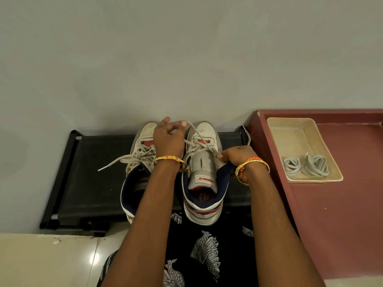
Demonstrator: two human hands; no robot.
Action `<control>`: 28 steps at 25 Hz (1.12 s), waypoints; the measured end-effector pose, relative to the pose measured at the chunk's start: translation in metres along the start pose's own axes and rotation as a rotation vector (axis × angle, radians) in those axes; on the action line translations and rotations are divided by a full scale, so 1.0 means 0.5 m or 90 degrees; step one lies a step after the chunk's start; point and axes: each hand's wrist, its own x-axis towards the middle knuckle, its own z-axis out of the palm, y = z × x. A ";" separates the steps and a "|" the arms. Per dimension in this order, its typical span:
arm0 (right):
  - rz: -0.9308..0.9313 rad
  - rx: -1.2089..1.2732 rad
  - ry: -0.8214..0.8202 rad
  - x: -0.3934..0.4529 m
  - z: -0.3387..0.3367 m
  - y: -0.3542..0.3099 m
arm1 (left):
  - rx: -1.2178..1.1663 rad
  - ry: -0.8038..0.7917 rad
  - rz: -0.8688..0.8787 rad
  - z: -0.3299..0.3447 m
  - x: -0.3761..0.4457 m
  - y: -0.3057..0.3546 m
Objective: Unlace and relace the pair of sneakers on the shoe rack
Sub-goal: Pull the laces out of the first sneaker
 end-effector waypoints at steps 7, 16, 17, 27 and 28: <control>0.014 -0.003 -0.013 -0.003 0.000 -0.004 | -0.387 -0.003 -0.119 -0.054 0.024 0.038; -0.008 -0.046 -0.007 0.000 0.006 -0.004 | 0.872 -0.227 0.189 0.052 -0.031 -0.053; -0.008 -0.052 -0.005 -0.001 0.006 -0.005 | 0.874 -0.212 0.197 0.059 -0.032 -0.054; 0.016 -0.012 0.013 0.011 0.003 0.003 | 0.181 0.059 0.178 -0.005 -0.011 0.001; 0.022 0.005 0.016 0.010 0.002 0.003 | 0.091 0.089 0.177 -0.018 -0.007 0.013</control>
